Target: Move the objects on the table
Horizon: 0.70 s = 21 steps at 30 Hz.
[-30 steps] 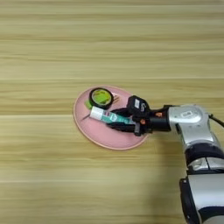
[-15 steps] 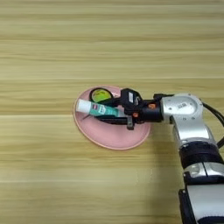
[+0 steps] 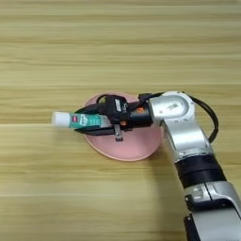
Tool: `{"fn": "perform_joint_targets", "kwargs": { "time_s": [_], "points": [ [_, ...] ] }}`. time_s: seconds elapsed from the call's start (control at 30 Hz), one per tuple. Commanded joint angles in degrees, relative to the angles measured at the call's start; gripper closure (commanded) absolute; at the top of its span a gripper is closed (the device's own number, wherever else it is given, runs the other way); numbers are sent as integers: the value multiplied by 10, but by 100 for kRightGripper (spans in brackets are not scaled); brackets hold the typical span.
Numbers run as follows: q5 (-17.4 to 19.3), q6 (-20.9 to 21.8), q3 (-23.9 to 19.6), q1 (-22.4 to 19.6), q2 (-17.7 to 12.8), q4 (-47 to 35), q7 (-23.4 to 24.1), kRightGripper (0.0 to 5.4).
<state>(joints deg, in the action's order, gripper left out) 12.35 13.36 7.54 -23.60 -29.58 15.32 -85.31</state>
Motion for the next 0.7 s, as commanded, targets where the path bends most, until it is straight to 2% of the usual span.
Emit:
{"fn": "perform_joint_targets", "kwargs": {
  "time_s": [0.03,0.5,0.7],
  "points": [
    [11,-7,6,-44,-2,-45,16,374],
    [21,-26,48,-58,23,-102,-3,374],
    [13,-30,67,-65,39,-111,-1,374]
  ]
}}
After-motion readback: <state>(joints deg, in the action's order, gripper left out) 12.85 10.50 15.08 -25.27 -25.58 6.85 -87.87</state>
